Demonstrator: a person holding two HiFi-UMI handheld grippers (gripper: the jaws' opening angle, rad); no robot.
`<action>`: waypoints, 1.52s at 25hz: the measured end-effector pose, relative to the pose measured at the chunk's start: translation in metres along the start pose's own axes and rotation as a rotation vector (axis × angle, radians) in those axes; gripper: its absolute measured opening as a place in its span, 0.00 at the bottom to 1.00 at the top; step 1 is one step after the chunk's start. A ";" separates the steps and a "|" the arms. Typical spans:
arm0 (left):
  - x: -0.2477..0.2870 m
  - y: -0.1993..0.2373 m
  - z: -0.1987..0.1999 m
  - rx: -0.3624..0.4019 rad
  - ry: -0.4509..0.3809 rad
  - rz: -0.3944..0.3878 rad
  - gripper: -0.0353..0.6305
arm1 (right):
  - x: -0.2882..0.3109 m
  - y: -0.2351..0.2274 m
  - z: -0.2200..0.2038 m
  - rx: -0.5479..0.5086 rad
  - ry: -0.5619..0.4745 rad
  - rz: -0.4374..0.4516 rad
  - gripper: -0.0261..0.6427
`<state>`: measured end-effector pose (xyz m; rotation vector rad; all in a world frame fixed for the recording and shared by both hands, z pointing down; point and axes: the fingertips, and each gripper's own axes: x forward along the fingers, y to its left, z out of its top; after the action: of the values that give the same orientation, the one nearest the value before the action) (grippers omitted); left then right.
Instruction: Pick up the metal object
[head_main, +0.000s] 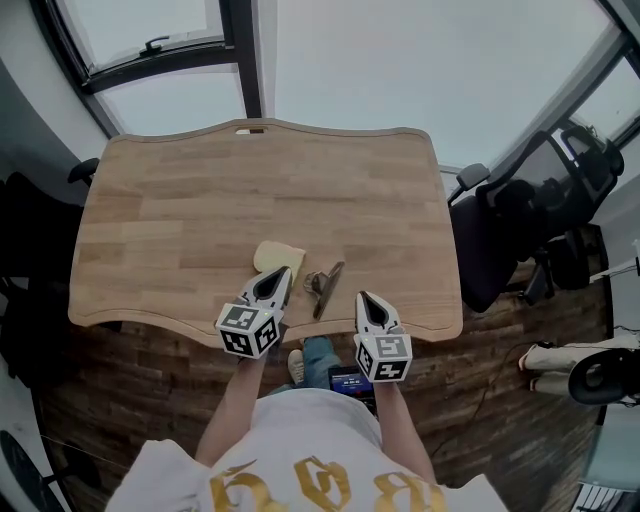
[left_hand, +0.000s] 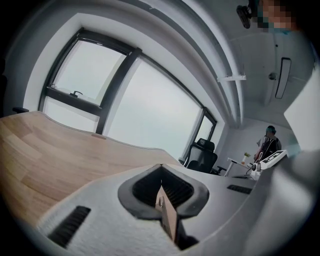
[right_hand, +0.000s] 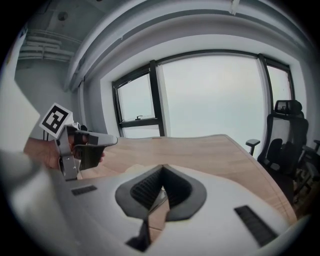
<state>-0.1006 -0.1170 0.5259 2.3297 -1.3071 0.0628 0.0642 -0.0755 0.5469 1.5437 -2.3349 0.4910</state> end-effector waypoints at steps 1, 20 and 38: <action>0.002 0.001 0.001 -0.001 -0.002 -0.002 0.08 | 0.002 -0.001 0.001 0.000 -0.002 0.002 0.06; 0.033 0.009 -0.006 -0.099 0.023 -0.044 0.08 | 0.027 -0.019 0.000 0.036 0.003 0.016 0.06; 0.069 0.013 -0.063 -0.247 0.282 -0.131 0.08 | 0.057 -0.033 -0.027 0.061 0.113 0.028 0.06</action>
<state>-0.0624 -0.1512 0.6050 2.1010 -0.9645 0.1710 0.0746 -0.1223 0.5993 1.4705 -2.2785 0.6454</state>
